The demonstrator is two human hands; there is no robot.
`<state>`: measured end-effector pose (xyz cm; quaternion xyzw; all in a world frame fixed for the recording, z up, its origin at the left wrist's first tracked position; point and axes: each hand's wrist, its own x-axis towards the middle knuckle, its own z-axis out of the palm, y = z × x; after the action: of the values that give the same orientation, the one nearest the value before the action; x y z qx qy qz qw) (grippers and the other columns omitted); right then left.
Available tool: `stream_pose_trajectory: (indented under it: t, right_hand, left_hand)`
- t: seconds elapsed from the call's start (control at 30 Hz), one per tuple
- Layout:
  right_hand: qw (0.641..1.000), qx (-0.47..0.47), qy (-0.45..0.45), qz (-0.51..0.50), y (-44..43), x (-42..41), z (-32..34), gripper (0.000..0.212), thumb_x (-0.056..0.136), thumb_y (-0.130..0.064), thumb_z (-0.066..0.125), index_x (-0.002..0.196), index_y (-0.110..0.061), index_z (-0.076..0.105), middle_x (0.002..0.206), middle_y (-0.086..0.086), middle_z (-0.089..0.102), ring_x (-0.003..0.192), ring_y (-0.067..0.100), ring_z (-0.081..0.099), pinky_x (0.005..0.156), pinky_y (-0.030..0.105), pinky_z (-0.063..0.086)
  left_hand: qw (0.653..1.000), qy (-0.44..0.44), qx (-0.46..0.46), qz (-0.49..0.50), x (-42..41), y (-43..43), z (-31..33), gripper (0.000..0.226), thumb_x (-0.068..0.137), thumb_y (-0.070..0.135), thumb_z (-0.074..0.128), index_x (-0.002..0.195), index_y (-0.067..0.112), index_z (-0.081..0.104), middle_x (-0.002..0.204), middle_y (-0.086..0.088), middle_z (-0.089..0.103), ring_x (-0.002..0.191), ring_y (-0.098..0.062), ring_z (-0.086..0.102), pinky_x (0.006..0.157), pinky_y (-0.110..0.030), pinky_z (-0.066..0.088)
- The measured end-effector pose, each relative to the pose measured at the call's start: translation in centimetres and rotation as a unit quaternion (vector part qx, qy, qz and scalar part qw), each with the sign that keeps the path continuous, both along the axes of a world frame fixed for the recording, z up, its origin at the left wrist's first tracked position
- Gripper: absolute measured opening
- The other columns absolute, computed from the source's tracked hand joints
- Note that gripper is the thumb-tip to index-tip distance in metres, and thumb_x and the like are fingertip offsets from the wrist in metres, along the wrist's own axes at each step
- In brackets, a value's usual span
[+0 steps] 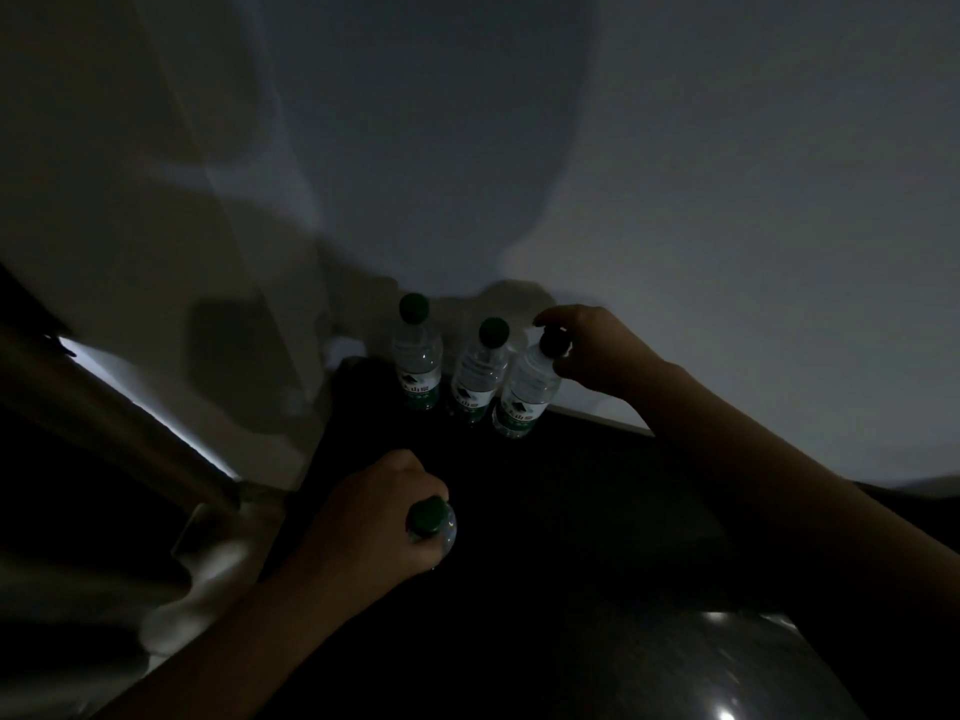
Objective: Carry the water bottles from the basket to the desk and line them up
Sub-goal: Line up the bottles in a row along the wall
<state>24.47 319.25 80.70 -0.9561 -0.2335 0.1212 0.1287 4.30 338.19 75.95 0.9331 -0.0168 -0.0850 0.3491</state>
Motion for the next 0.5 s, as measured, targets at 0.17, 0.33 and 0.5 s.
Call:
stream_pose_trajectory:
  t: [0.17, 0.33, 0.5]
  right_hand:
    - [0.999, 0.015, -0.004, -0.044, -3.2, -1.3, 0.1, 0.062, 0.079, -0.009, 0.072, 0.136, -0.014, 0.048, 0.136, 0.010, 0.054, 0.120, 0.025, 0.054, 0.099, 0.034, 0.045]
    - [0.997, -0.004, 0.032, -0.077, -8.3, -4.5, -0.8, 0.054, 0.080, -0.016, 0.073, 0.131, -0.014, 0.053, 0.126, 0.010, 0.058, 0.112, 0.023, 0.057, 0.097, 0.035, 0.048]
    - [0.992, -0.004, 0.072, -0.108, -13.2, -7.9, -1.7, 0.050, 0.082, -0.016, 0.072, 0.129, -0.009, 0.056, 0.127, 0.012, 0.059, 0.114, 0.025, 0.058, 0.099, 0.035, 0.047]
  left_hand:
    - [1.000, -0.006, -0.021, -0.011, 1.0, -0.7, 0.5, 0.032, 0.062, 0.040, 0.067, 0.088, 0.021, 0.069, 0.094, 0.009, 0.053, 0.083, -0.008, 0.058, 0.069, -0.015, 0.041]
    - [0.998, -0.045, 0.001, -0.054, 3.1, -2.7, 2.5, 0.040, 0.053, 0.049, 0.056, 0.074, 0.018, 0.067, 0.083, 0.005, 0.055, 0.075, -0.010, 0.057, 0.069, -0.030, 0.047]
    - [0.993, -0.063, 0.016, -0.102, 6.9, -5.7, 4.4, 0.019, 0.057, 0.034, 0.068, 0.065, 0.017, 0.062, 0.070, 0.002, 0.054, 0.065, -0.013, 0.056, 0.062, -0.033, 0.050]
